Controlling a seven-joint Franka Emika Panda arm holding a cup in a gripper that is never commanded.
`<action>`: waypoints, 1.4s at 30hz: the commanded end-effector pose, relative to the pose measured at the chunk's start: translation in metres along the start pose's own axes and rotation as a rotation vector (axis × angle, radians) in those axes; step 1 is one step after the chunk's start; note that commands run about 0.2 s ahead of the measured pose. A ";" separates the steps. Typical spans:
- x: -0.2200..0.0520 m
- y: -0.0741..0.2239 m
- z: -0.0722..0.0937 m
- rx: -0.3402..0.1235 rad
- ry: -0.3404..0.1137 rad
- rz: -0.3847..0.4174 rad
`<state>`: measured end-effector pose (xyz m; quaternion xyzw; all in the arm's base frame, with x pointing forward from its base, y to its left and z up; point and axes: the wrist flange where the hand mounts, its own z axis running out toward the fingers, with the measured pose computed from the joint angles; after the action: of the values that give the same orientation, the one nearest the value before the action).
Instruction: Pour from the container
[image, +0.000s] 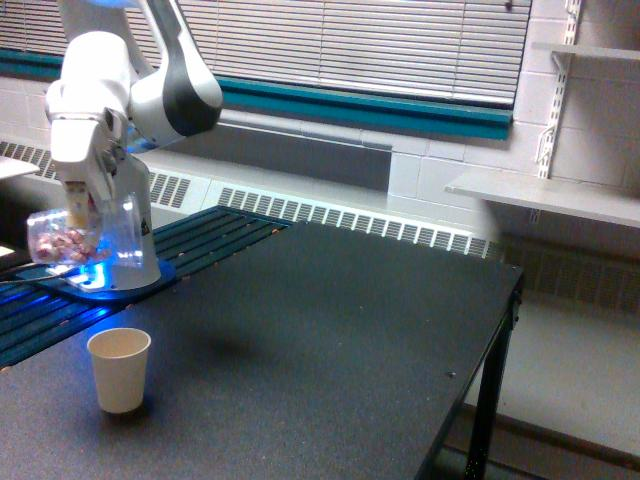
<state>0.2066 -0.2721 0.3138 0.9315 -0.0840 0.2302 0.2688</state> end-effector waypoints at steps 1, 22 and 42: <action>-0.030 0.005 -0.005 -0.011 -0.059 -0.154; -0.074 -0.006 -0.015 0.004 -0.200 0.255; -0.066 -0.012 -0.002 -0.029 -0.213 0.301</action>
<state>0.1557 -0.2649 0.2855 0.9303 -0.2287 0.1784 0.2244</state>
